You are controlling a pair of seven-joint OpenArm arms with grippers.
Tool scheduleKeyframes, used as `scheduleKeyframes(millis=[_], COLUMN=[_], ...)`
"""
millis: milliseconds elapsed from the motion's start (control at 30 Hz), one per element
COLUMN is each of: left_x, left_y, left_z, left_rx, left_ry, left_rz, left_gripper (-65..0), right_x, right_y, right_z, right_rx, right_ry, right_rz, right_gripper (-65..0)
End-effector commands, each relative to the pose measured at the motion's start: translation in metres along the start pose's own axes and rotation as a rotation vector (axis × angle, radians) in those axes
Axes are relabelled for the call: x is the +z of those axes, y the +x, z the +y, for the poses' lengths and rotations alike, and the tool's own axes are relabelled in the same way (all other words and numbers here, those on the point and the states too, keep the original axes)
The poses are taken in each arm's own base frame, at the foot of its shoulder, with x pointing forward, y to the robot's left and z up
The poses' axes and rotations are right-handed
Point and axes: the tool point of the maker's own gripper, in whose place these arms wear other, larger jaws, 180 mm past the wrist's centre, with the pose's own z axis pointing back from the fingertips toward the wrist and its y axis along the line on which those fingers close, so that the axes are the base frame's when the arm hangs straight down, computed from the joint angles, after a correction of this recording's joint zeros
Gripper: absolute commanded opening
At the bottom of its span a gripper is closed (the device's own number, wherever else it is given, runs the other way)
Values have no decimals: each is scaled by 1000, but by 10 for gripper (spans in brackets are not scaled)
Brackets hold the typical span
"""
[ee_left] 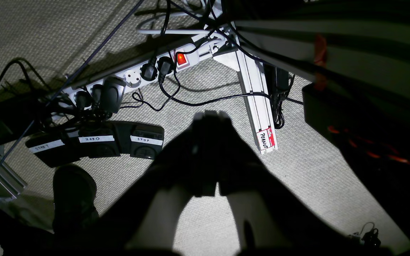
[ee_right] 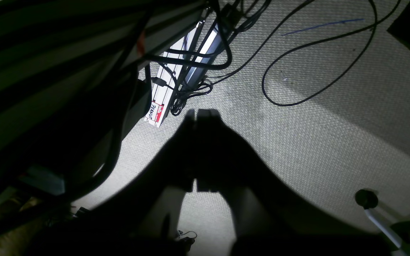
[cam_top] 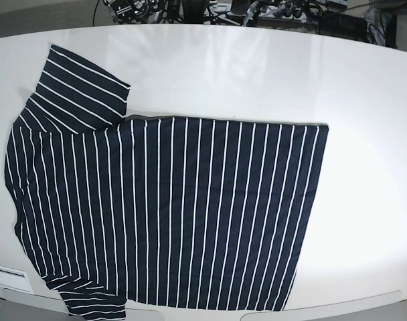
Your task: Fold the T-shirt properly
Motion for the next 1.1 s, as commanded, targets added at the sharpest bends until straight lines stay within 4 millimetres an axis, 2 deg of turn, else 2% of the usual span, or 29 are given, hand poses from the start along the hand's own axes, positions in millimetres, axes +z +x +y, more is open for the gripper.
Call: scheduleKeyframes(millis=[0, 933, 1067], left_x=[1, 1, 4], left_y=[-2, -4, -26], left_z=[-2, -4, -7], left_rx=[-6, -6, -8], left_ry=[-5, -16, -61], left_rz=[-4, 4, 82], left_gripper=[-650, -650, -650], right_x=[1, 1, 2], right_y=[2, 5, -22], right_z=[-2, -2, 12], right_rx=[-4, -4, 13], right_ry=[2, 2, 55], right_rz=[-8, -23, 80], right_gripper=[-650, -650, -650])
